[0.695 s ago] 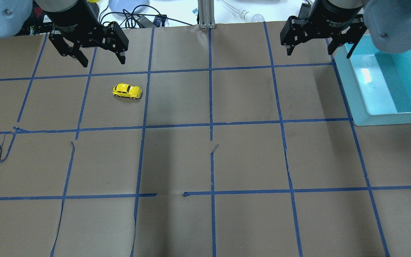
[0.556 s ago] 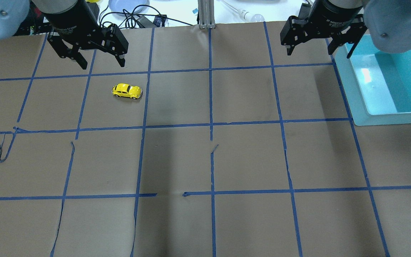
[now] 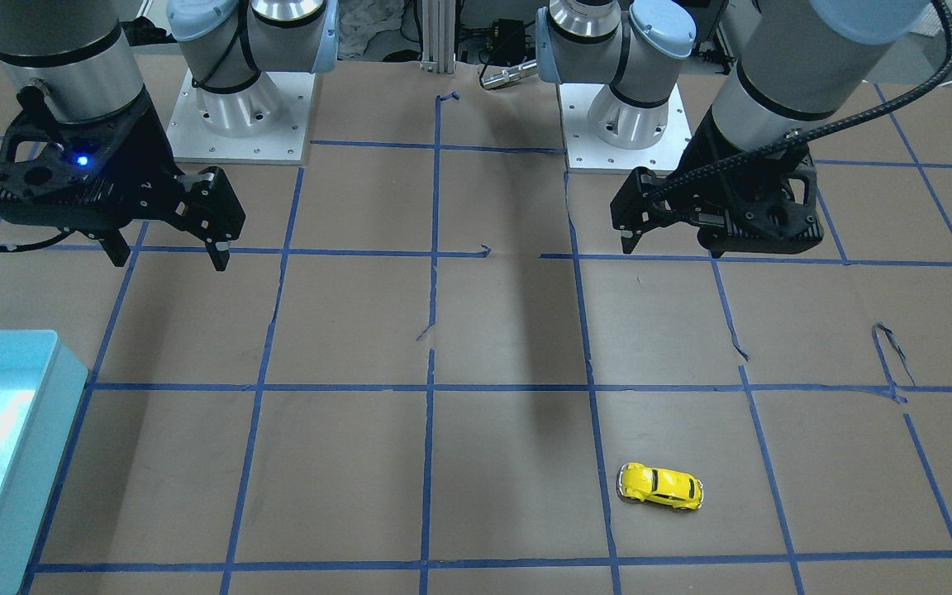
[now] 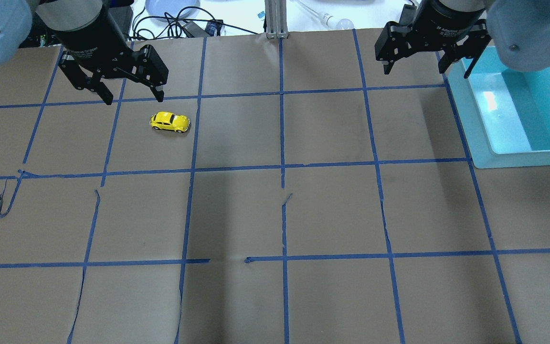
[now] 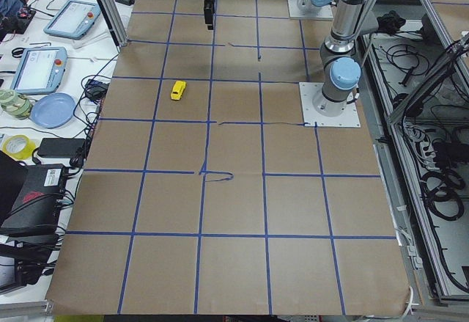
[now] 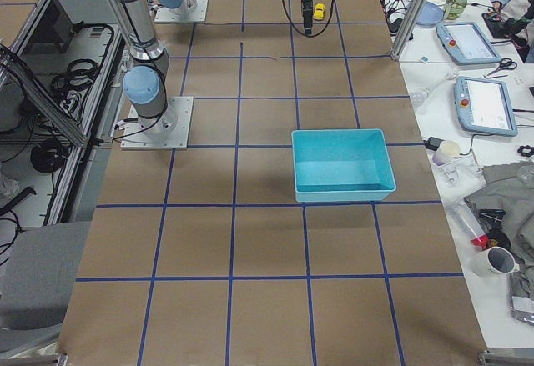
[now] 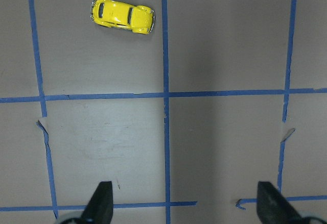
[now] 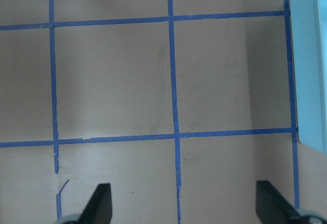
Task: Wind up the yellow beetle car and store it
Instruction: 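Lower the left gripper toward the yellow beetle car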
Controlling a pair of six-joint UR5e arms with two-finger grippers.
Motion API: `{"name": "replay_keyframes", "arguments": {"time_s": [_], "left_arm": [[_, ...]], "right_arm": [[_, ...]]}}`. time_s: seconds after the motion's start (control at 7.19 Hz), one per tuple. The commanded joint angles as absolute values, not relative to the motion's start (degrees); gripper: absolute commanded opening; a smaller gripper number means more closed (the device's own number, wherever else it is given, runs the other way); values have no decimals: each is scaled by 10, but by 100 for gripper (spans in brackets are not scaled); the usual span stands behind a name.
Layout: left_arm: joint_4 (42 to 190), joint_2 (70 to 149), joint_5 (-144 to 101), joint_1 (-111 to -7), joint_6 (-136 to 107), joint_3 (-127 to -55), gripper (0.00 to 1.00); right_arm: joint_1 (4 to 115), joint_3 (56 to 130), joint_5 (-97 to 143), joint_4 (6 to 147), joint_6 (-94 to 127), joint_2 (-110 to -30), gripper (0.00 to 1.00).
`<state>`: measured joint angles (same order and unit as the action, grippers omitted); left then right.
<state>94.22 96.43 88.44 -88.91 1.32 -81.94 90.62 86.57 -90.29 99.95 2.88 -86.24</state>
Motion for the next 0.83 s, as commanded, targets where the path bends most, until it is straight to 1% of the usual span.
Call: {"name": "replay_keyframes", "arguments": {"time_s": [0.0,0.7], "left_arm": [[946,961,885,-882,13,-820,100],[935,963,882,-883,13,-858,100]], "right_arm": [[906,867,-903,999,29,-864,100],[906,868,-903,1000,29,-864,100]]}}
